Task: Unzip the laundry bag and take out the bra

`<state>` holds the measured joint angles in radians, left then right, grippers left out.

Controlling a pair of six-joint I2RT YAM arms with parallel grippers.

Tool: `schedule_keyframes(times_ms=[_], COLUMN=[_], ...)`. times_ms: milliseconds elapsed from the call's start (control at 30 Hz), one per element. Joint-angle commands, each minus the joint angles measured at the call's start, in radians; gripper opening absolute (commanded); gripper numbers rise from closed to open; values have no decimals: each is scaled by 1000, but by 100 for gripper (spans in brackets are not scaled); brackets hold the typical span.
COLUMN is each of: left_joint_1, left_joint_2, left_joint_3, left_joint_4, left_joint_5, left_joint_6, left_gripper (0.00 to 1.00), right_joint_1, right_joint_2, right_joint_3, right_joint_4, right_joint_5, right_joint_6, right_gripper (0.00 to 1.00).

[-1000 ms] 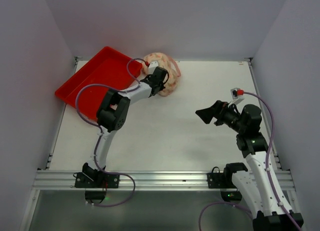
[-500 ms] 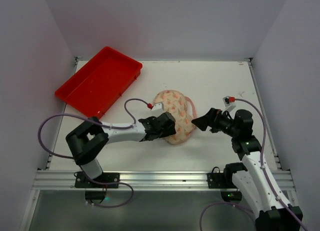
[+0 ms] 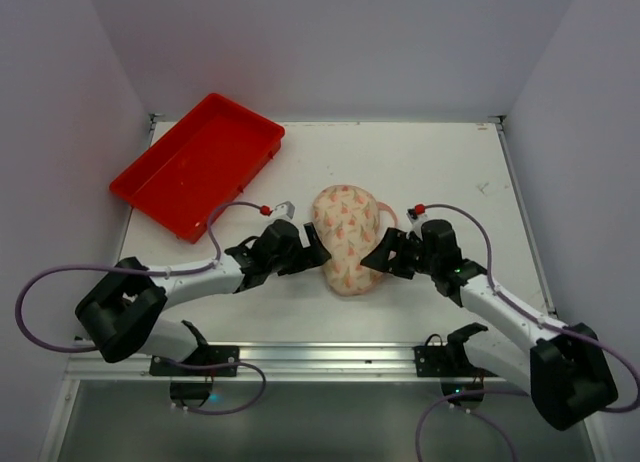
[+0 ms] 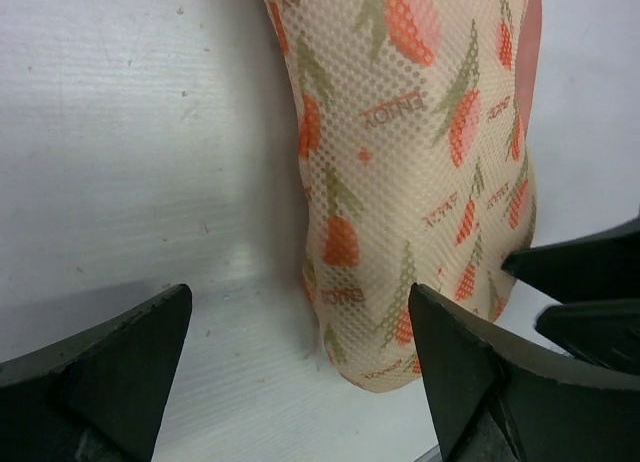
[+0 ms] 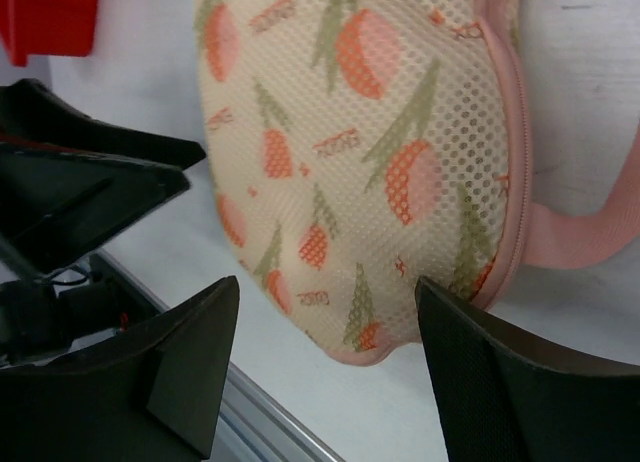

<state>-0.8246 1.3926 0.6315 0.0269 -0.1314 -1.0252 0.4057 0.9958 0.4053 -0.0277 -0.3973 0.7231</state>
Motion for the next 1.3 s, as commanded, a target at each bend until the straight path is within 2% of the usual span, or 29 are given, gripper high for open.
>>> schedule_keyframes(times_ms=[0, 167, 300, 400, 533, 633, 667, 700, 733, 833, 933, 1100, 1267], left_joint_1=[59, 68, 70, 76, 85, 90, 91, 93, 94, 123, 189, 234, 242], left_joint_2=[20, 97, 166, 223, 273, 301, 296, 287, 273, 197, 140, 207, 342], left_joint_3=[-26, 17, 52, 80, 96, 105, 105, 100, 91, 22, -39, 13, 103], left_joint_4=[205, 248, 280, 298, 359, 384, 381, 374, 363, 350, 387, 444, 510], left_joint_5=[199, 318, 365, 391, 409, 427, 432, 429, 406, 329, 325, 372, 427], left_joint_6=[94, 140, 163, 178, 175, 156, 148, 142, 129, 94, 77, 100, 105], left_gripper=[92, 91, 89, 81, 58, 52, 54, 61, 75, 85, 87, 87, 75], right_joint_1=[-2, -56, -94, -108, -117, -117, -117, -116, -116, -111, -108, -102, -93], right_joint_2=[126, 285, 400, 446, 437, 377, 332, 307, 284, 190, 104, -11, -100], right_joint_3=[32, 130, 253, 326, 368, 347, 333, 320, 294, 234, 175, 68, 14], right_joint_4=[109, 130, 82, 45, 31, 32, 40, 41, 41, 40, 40, 90, 150], right_joint_5=[72, 41, 14, 21, 29, 26, 23, 20, 17, 11, 6, -9, -31], right_joint_6=[39, 30, -57, -100, -136, -143, -142, -142, -142, -136, -132, -111, -108], right_gripper=[72, 71, 72, 72, 73, 76, 77, 78, 78, 80, 82, 89, 93])
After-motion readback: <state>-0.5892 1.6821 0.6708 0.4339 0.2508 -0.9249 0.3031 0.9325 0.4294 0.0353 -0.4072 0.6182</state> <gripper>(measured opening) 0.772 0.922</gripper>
